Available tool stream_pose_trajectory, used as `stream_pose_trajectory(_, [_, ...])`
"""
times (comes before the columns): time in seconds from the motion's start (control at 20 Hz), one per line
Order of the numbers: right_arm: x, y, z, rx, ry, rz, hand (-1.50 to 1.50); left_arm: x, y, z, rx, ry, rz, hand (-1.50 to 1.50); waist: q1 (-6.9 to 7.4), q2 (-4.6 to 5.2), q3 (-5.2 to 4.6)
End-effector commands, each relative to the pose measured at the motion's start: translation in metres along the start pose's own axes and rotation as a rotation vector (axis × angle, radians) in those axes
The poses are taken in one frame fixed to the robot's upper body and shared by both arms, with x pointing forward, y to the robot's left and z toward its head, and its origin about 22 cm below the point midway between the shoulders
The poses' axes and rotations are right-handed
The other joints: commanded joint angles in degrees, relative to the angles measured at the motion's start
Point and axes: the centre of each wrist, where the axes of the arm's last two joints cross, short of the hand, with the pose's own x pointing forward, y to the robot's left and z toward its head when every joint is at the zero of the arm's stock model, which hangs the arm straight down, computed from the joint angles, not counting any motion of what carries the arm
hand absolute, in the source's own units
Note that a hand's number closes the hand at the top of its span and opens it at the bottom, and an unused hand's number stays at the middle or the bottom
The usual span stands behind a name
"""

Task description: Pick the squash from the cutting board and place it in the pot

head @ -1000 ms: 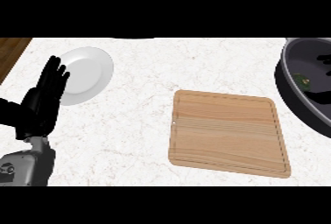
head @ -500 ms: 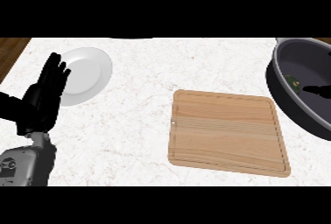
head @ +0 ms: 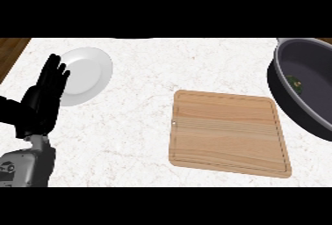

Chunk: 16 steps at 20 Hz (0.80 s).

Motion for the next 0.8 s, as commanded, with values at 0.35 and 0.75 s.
stream_pose_trajectory(0.35, [0.019,-0.075,0.038,0.041,0.007,-0.031,-1.50,-0.001,-0.004,0.002,0.001,0.019,0.000,0.00,0.14,0.19,0.20])
stream_pose_trajectory(0.75, [0.022,-0.092,0.052,0.029,0.015,-0.020,-1.50,-0.002,0.000,0.003,-0.002,0.004,-0.007,0.00,0.16,0.14,0.26])
